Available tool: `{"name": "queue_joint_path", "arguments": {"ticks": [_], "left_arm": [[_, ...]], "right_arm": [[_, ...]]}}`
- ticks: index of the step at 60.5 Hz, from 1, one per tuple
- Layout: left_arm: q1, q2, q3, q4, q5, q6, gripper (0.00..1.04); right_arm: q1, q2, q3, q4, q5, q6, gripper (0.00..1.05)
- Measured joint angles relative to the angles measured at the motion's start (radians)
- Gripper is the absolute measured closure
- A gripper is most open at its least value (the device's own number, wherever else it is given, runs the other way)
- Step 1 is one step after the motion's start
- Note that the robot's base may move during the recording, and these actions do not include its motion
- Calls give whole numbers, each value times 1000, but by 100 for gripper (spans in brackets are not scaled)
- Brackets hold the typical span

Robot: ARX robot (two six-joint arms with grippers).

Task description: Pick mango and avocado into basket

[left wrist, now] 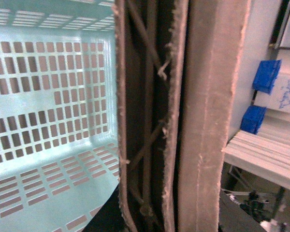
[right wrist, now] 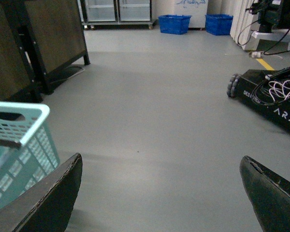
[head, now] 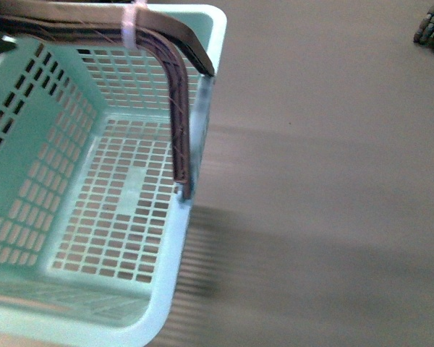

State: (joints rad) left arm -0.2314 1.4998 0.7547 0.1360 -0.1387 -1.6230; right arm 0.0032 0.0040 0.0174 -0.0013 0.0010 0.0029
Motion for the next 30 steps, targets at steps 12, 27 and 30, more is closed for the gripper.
{"name": "queue_joint_path", "arguments": {"ticks": [12, 27, 30], "left_arm": [[11, -429, -39, -289, -45, 28, 88], [11, -433, -39, -291, -45, 28, 88], [11, -433, -39, -291, -45, 28, 88]], "right_arm": [[0, 0, 0, 0, 0, 0, 9], [0, 0, 0, 0, 0, 0, 9], [0, 0, 0, 0, 0, 0, 9]]}}
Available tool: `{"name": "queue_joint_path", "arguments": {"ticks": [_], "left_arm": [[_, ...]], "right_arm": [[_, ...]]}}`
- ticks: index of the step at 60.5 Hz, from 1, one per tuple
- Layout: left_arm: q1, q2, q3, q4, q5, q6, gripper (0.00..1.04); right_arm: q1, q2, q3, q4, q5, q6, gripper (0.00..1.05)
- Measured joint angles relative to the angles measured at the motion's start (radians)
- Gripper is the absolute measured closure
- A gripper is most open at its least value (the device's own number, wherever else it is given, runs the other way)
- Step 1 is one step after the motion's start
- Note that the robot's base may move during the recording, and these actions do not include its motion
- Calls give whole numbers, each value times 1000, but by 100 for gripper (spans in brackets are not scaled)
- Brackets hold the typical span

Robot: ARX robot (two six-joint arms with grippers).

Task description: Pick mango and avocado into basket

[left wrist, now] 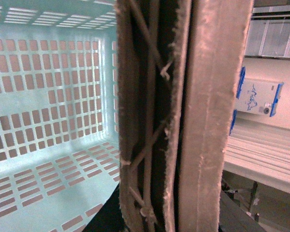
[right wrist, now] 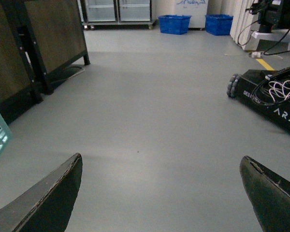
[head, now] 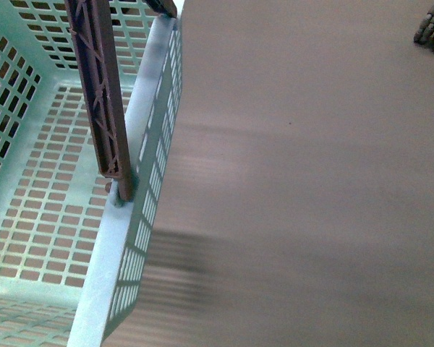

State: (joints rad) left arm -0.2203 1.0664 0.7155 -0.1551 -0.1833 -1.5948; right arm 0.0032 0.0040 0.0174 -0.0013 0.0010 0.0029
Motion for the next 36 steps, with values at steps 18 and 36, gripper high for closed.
{"name": "queue_joint_path", "arguments": {"ticks": [18, 36], "left_arm": [[0, 1, -2, -3, 2, 1, 88], [0, 1, -3, -3, 0, 1, 88]], "right_arm": [[0, 0, 0, 0, 0, 0, 9], [0, 0, 0, 0, 2, 0, 9]]}}
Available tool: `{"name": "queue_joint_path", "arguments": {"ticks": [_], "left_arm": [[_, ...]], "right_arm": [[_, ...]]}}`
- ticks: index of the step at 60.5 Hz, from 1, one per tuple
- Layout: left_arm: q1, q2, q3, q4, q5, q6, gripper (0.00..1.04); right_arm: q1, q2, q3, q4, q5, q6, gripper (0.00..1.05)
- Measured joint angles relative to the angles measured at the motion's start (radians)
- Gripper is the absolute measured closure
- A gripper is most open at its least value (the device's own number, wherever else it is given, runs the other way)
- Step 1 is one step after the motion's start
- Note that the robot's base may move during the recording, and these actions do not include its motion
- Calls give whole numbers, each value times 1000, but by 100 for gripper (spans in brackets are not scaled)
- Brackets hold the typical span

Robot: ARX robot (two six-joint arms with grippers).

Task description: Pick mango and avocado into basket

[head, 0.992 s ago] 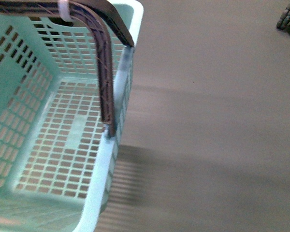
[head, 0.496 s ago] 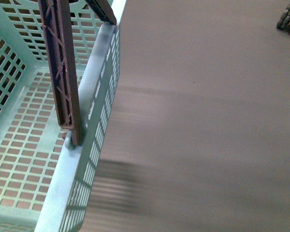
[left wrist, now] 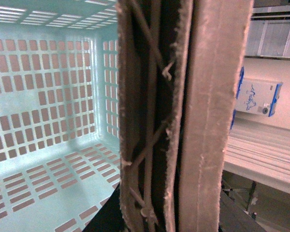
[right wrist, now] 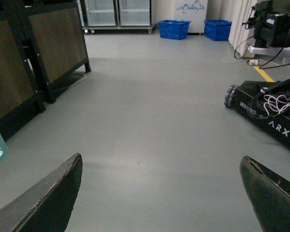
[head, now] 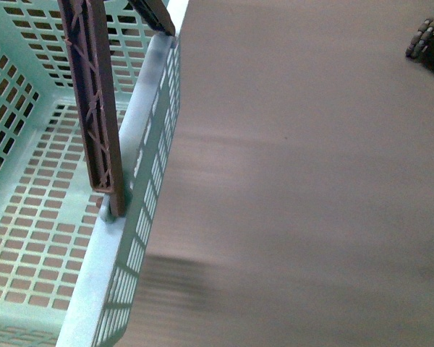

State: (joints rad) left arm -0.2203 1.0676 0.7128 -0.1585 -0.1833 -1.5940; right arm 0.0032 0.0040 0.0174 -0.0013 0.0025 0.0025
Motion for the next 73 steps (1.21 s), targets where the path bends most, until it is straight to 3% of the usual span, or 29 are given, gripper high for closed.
{"name": "queue_joint_path", "arguments": {"ticks": [73], "left_arm": [[0, 0, 0, 0, 0, 0, 88]], "right_arm": [[0, 0, 0, 0, -1, 0, 9]]}}
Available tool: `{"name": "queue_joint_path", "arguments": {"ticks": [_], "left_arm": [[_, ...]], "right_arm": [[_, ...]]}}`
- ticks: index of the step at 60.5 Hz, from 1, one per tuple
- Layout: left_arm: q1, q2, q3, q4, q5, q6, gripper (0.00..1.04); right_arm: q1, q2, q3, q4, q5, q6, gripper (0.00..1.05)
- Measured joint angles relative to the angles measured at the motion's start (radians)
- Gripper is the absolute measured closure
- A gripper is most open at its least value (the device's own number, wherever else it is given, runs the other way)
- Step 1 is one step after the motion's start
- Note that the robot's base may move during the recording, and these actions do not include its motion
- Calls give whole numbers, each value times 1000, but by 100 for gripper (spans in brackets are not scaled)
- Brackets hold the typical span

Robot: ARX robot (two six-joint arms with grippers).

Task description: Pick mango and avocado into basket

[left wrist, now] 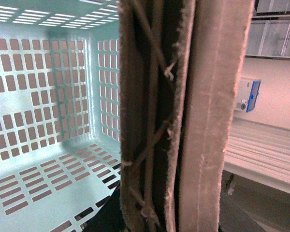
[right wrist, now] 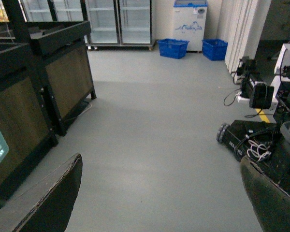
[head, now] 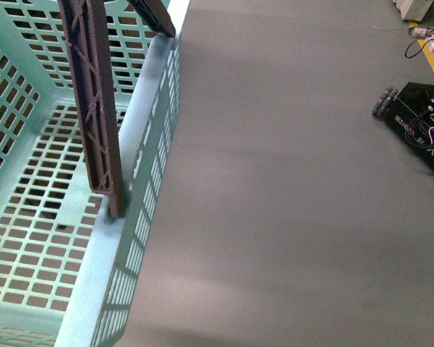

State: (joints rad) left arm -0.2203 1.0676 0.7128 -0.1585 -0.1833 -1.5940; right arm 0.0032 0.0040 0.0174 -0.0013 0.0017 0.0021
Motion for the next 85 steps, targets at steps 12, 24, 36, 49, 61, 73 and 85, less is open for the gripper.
{"name": "queue_joint_path", "arguments": {"ticks": [12, 24, 36, 49, 61, 73, 85], "left_arm": [[0, 0, 0, 0, 0, 0, 88], [0, 0, 0, 0, 0, 0, 88], [0, 0, 0, 0, 0, 0, 88], [0, 0, 0, 0, 0, 0, 88], [0, 0, 0, 0, 0, 0, 88], [-4, -1, 0, 0, 5, 0, 88], [-6, -1, 0, 0, 17, -6, 88]], "right_arm": [[0, 0, 0, 0, 0, 1, 9], [0, 0, 0, 0, 0, 1, 9], [0, 0, 0, 0, 0, 1, 9], [0, 0, 0, 0, 0, 1, 9], [0, 0, 0, 0, 1, 1, 9], [0, 0, 0, 0, 2, 0, 9], [0, 0, 0, 0, 1, 0, 9]]}}
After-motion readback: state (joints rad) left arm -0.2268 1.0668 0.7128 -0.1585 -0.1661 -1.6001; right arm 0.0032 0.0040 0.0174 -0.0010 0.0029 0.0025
